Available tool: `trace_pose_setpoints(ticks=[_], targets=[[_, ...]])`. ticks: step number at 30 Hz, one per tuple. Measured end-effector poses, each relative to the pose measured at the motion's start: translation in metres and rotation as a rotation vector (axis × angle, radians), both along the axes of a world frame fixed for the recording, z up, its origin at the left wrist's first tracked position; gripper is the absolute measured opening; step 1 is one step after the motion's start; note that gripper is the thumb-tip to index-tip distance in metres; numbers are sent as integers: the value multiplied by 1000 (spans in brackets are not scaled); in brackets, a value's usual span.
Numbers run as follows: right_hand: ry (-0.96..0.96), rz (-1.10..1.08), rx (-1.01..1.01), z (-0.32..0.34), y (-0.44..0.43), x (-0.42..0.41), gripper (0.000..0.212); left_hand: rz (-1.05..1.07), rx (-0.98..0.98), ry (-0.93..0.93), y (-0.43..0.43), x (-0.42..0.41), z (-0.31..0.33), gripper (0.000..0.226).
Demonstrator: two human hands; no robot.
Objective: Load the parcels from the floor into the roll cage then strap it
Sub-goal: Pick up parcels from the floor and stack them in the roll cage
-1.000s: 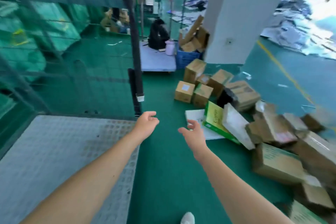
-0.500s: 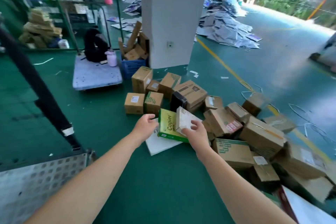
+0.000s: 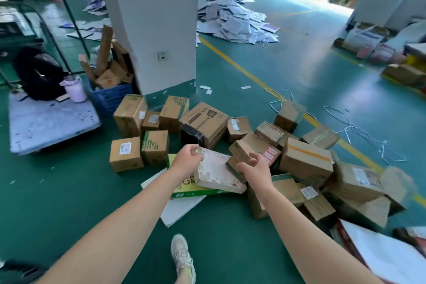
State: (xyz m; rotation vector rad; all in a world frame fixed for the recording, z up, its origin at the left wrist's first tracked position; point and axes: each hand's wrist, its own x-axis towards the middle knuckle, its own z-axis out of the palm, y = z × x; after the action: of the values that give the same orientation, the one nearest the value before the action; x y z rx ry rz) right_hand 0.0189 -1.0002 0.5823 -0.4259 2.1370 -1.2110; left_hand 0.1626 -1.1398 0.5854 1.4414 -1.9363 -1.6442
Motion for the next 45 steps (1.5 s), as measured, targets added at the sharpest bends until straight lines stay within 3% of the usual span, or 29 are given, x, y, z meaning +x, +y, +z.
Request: trace_pose_setpoints(ticks=[10,26,34,45], targets=[[-19,-57,32,4,-165,-66,66,-39,4,-36,-181,-80,11,49],[-107,-44,-19,-15,-332,-147,62,-36,18,-72,-337,-157,-1,46],[-194,25,68,-71,-436,-242,66,49,80,-166,-434,-241,-58,46],[-329,66,270,-247,-580,-345,70,100,186,-342,-563,-357,-222,42]])
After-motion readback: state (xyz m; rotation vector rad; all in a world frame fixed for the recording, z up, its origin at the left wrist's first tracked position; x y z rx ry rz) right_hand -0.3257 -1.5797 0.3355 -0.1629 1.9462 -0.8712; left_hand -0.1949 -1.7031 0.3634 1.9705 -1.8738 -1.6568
